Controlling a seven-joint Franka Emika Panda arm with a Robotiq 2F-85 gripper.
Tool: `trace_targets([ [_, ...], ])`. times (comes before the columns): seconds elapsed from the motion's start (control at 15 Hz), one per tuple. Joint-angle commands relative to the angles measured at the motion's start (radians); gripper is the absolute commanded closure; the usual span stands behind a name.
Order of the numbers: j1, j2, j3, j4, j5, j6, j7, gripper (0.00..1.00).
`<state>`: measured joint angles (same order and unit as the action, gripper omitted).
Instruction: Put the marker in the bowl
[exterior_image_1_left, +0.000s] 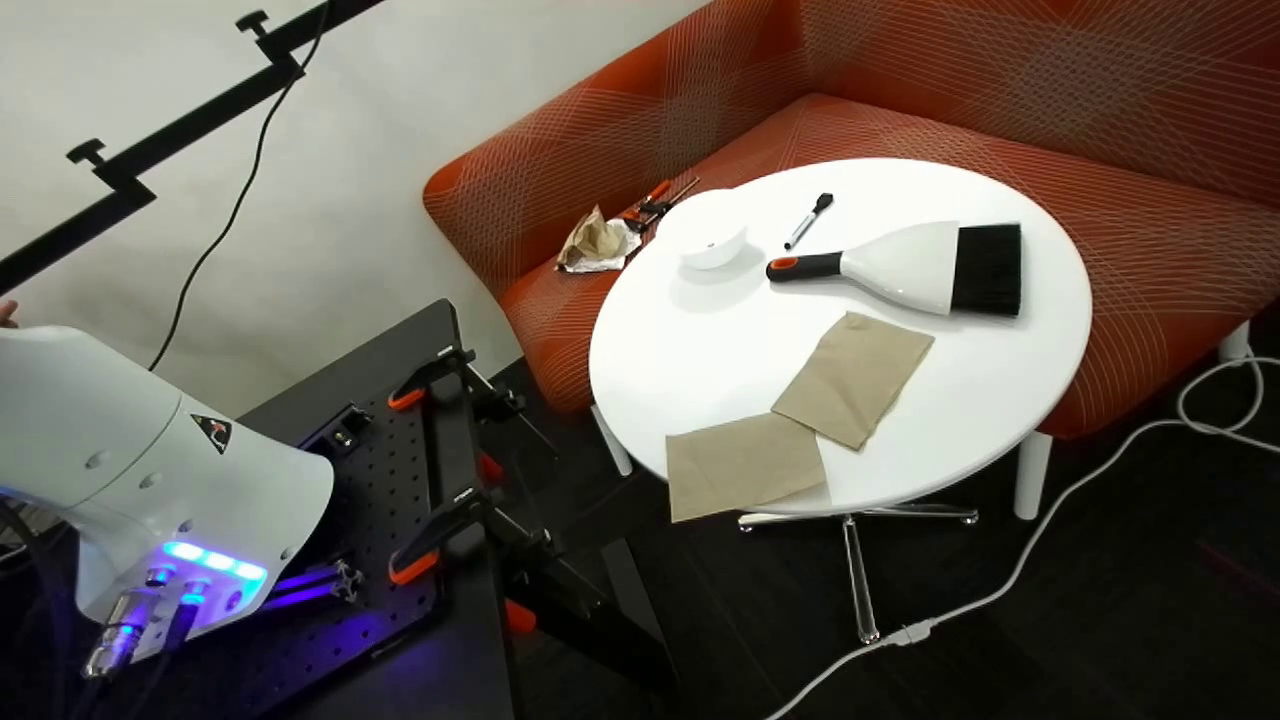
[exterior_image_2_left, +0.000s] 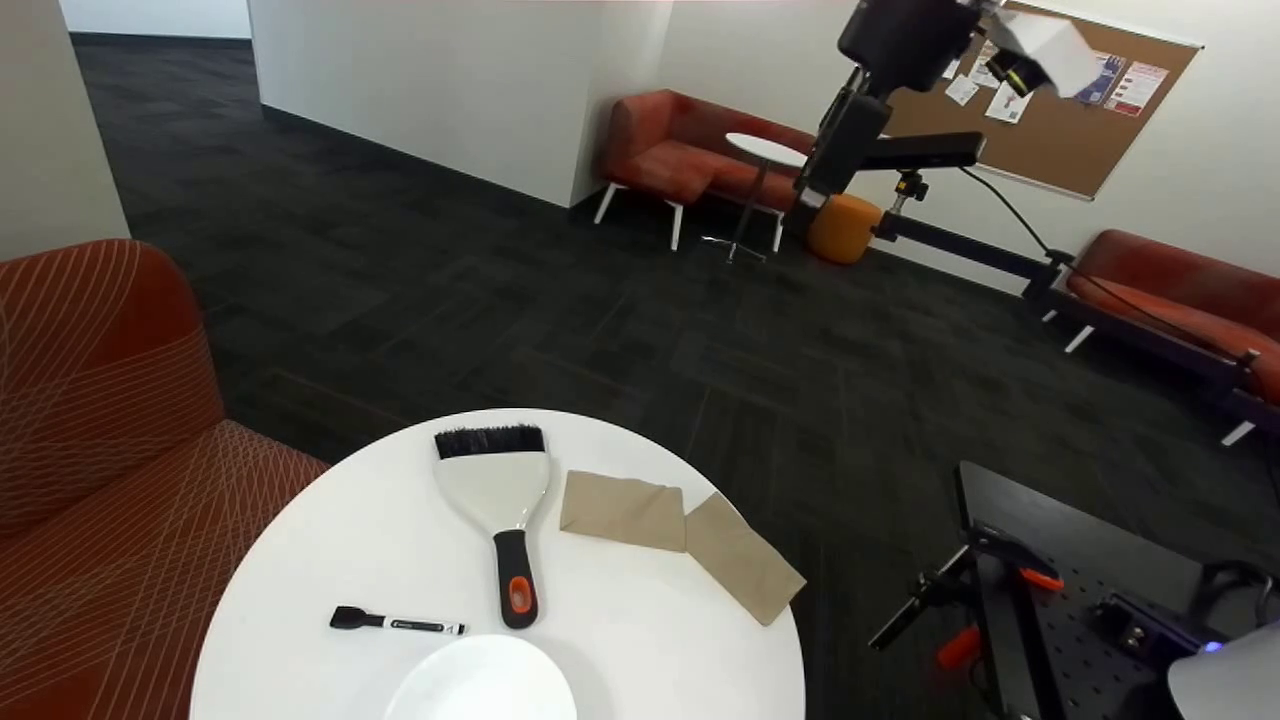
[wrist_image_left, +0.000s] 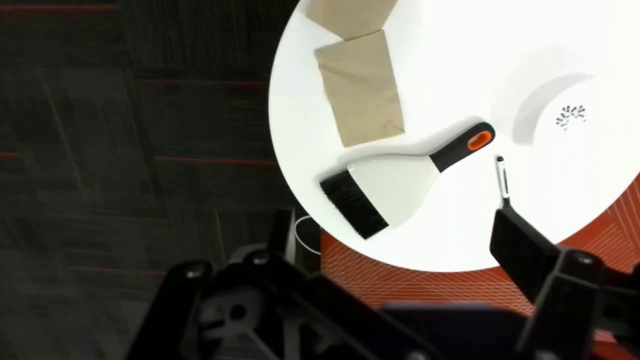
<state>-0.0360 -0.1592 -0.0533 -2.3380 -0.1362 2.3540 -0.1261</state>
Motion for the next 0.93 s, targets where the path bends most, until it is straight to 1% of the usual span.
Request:
trace_targets([
  [0.0, 0.033, 0.077, 0.023, 0.045, 0.018, 0.051, -0.079, 0.0],
  [0.13, 0.045, 0.101, 0.035, 0.055, 0.019, 0.058, -0.099, 0.0],
  [0.2, 0.035, 0.07, 0.033, 0.027, 0.005, 0.043, -0.055, 0.0],
  [0.87, 0.043, 0.096, 0.042, 0.034, 0.006, 0.055, -0.055, 0.0],
])
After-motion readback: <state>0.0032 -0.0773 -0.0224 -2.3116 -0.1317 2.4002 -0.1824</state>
